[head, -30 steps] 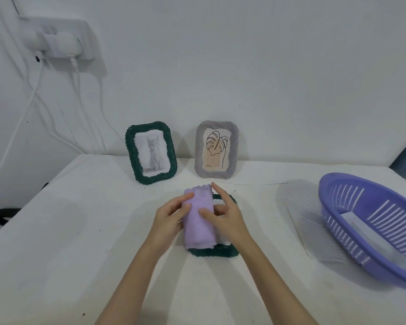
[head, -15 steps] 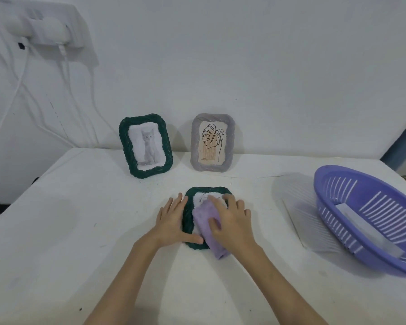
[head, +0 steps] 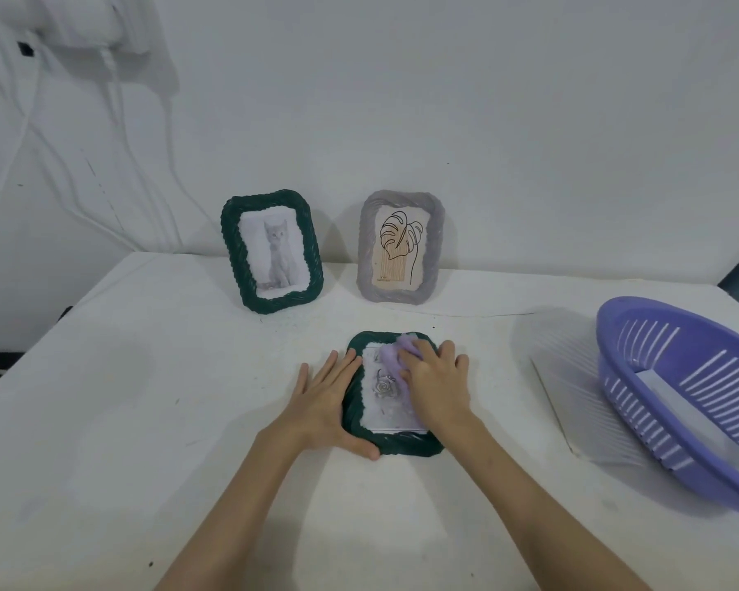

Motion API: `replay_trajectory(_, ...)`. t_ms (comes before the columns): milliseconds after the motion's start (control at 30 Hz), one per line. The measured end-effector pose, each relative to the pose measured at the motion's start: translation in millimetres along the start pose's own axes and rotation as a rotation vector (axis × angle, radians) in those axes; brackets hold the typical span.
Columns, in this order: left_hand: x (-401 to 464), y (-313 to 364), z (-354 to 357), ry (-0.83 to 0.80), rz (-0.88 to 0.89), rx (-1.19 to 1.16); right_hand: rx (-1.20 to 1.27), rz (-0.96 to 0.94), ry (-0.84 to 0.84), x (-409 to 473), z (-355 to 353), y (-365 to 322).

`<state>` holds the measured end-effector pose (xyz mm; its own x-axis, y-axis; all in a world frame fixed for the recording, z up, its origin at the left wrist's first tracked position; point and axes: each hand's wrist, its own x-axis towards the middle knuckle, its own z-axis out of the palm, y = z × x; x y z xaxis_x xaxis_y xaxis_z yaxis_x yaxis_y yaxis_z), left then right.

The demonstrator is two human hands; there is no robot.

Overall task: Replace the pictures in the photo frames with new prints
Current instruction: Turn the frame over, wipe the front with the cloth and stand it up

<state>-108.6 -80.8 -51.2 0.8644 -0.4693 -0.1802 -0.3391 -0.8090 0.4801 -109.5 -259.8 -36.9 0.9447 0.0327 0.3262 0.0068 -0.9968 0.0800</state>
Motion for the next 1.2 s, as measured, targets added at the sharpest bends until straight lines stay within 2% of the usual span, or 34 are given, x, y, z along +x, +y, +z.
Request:
replay_trajectory(100, -0.2, 1.1, -0.2, 0.001, 0.006, 0.0, 0.044, -0.076, -0.088, 17.1, 1.2, -8.1)
replay_trajectory(233, -1.1, 1.3, 0.5, 0.019, 0.014, -0.009, 0.035, -0.169, -0.098, 18.2, 3.1, -12.2)
replay_trajectory(400, -2.4, 4.4, -1.8, -0.018, -0.028, 0.042, 0.14, -0.354, 0.095, -18.1, 4.9, -4.3)
replay_trajectory(533, -1.9, 4.8, -3.3, -0.029, -0.058, 0.03, 0.115, -0.45, 0.137, -50.6, -5.0, 6.0)
replay_trajectory(633, -1.6, 3.5, -1.8, -0.008, -0.058, 0.016, 0.085, -0.4, 0.058, -64.4, -10.0, 16.3)
replay_trajectory(767, -0.8, 2.8, -2.0, -0.009, -0.046, 0.004, 0.015, -0.237, -0.025, -53.4, -13.4, 30.2)
replay_trajectory(833, -1.5, 2.8, -1.7, -0.006, -0.047, -0.007, 0.125, -0.152, -0.072, -38.0, -12.7, 32.8)
replay_trajectory(900, -2.8, 3.5, -2.3, -0.002, -0.046, -0.012, 0.133, -0.105, -0.052, -19.3, -10.8, 28.0)
replay_trajectory(1000, -2.9, 4.5, -2.8, 0.0, -0.05, -0.011, 0.091, -0.121, -0.063, 13.4, 4.9, 18.4)
replay_trajectory(1200, -3.5, 5.2, -3.3, 0.022, -0.044, -0.013, 0.241, -0.269, -0.06, 19.7, 13.9, -14.8)
